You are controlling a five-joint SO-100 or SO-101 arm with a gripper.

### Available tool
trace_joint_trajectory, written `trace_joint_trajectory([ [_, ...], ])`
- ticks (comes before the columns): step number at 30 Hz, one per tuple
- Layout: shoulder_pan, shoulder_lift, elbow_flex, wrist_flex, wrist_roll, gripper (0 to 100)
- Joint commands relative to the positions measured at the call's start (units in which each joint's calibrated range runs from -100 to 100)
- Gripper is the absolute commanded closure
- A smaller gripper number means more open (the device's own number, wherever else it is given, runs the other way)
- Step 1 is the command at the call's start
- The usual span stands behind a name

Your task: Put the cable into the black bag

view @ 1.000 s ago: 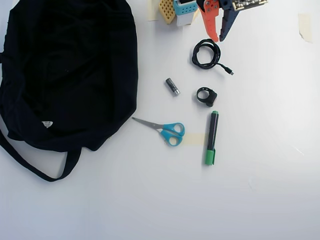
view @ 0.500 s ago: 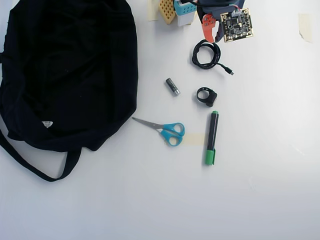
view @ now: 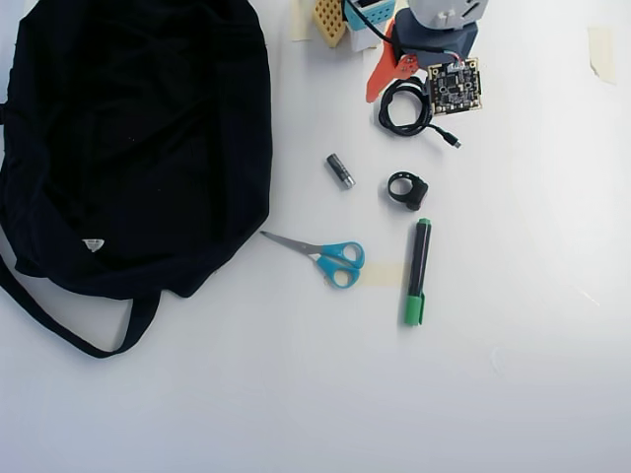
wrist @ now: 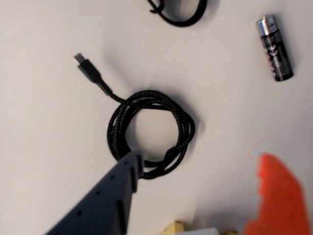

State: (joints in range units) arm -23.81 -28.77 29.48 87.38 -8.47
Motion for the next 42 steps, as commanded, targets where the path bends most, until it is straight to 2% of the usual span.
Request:
trace_joint_trajectory([
  [1, -0.5, -0.4, 1.9, -4.1, -0.3, 66],
  [8, -2.7, -0.4, 8.1, -12.1, -1.9, 66],
  [22, -11.1, -0.4, 20.7, -26.2, -10.2, 65],
  [42, -6.3, -1.4, 28.9, -27.0, -11.0, 65],
])
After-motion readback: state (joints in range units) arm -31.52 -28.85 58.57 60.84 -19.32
